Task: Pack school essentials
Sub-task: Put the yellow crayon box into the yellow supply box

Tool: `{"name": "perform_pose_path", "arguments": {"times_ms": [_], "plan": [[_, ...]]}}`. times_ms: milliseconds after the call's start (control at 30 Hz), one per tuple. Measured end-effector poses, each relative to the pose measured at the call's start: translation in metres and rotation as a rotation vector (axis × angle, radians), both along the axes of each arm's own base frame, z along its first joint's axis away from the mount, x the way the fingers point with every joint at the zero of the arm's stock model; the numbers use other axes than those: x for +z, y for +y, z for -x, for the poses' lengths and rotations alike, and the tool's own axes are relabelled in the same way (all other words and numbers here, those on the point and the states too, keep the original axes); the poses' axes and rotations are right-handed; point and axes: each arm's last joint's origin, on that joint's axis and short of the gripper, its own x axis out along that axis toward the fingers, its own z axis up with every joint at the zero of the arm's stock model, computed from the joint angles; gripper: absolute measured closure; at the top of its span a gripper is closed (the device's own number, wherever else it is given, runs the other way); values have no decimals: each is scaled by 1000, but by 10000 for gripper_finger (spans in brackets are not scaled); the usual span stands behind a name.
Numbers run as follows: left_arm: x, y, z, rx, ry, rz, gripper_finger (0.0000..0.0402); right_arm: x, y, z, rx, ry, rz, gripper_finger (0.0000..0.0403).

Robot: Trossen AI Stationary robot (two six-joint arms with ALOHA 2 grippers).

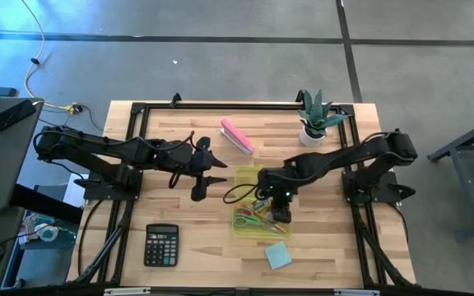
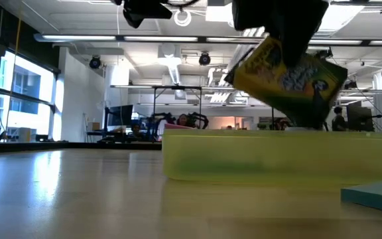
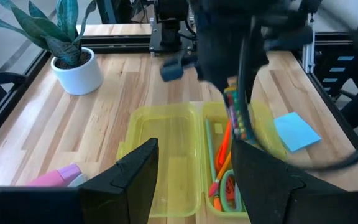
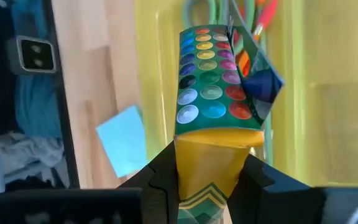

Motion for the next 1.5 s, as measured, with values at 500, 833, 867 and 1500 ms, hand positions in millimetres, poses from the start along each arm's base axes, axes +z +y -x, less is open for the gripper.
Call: {"name": "perform_pose_path", "arguments": {"times_ms": [500,833,867,1500], "plan": [[-1,0,0,0,11,0,213,-22,14,-40,201,102,-6,316],[-2,0,1,5,26,-2,213,-29,26,-40,282,78,74,312],[-2,0,1,5,26,-2,213,-29,27,-40,282,77,88,309],[-2,0,1,7,27,-3,213,-28,22,-37,250,114,174,227]]}}
